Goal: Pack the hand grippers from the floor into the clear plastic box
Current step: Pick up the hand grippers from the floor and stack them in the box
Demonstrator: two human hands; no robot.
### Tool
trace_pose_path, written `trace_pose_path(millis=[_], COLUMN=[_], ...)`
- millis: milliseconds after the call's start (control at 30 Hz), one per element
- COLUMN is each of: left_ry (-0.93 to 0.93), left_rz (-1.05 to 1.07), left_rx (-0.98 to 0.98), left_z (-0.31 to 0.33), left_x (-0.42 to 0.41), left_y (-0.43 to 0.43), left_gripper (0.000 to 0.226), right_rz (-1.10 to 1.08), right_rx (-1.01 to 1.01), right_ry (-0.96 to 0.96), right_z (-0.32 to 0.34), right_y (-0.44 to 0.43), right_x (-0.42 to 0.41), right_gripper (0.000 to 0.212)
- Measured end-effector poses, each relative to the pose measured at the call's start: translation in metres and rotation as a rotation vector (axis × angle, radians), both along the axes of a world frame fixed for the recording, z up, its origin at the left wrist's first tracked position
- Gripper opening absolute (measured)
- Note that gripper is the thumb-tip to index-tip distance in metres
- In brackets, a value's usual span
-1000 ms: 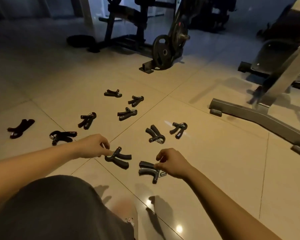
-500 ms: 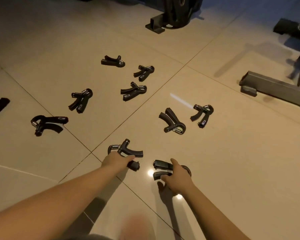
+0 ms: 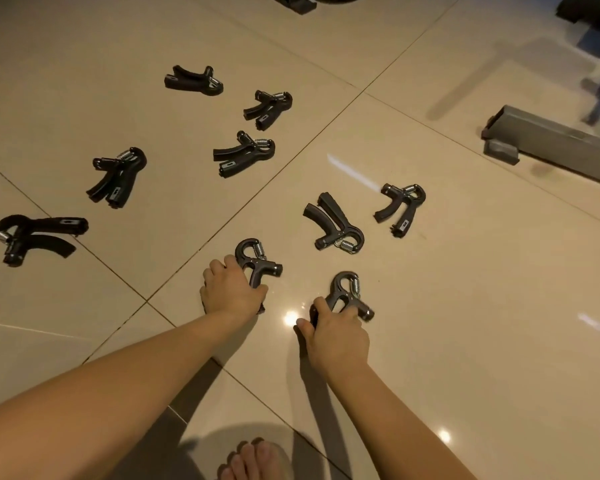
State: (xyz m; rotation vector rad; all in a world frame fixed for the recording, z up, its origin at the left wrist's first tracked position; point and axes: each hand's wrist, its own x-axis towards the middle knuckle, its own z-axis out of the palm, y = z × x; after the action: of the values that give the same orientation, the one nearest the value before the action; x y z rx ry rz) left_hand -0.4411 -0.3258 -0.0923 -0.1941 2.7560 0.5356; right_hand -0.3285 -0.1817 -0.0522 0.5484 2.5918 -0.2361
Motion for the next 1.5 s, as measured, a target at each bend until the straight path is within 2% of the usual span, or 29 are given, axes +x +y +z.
trace_pose_path(millis=[67,200,267,333,400,567,833,1000,1133,1333,1500], left_ry=[-0.007,-0.041,-0.033,-0.014,0.001,-0.003,0.028,0.026,0.061,0.124,0.210], left_rz=[-0.018,-0.074,-0.113,-0.139,-0.155,-0.249,-0.376,-0.565,-0.638,-0.724,-0.750], left_rx=[0.049,0.160,0.206,0.237,0.269,0.353,0.417,0.454,0.441,0.469,0.467], left_z=[0.000,0.001,0.003,0.008,0.016,0.053,0.174,0.267,0.325,0.392,0.414], left_x=[0.004,0.017,0.025,0.032,0.039,0.063,0.118,0.173,0.224,0.314,0.395], left_y=[0.002,0.005,0.007,0.008,0.009,0.012,0.055,0.105,0.139,0.205,0.277], left_gripper=[0.063,0.058,0.054,0.051,0.050,0.054,0.053,0.053,0.053,0.054,0.054], right_rz=[-0.037,0.020,0.027,-0.018,-0.045,-0.070,-0.086,-0.035,0.033,0.068,-0.014], right_rx=[0.039,0.107,0.110,0.082,0.039,-0.172,-0.279,-0.218,-0.159,-0.105,-0.130], right_ry=[0.046,0.115,0.130,0.169,0.223,0.266,0.389,0.477,0.507,0.545,0.592], right_z=[-0.010,-0.025,-0.029,-0.029,-0.024,0.005,0.117,0.200,0.261,0.335,0.362], right_y=[0.001,0.005,0.007,0.010,0.016,0.040,0.120,0.177,0.222,0.291,0.351], right_x=[0.001,0.010,0.015,0.023,0.033,0.066,0.161,0.229,0.285,0.371,0.456], right_gripper=[0.044,0.039,0.047,0.066,0.077,0.075,0.059,0.063,0.063,0.062,0.063])
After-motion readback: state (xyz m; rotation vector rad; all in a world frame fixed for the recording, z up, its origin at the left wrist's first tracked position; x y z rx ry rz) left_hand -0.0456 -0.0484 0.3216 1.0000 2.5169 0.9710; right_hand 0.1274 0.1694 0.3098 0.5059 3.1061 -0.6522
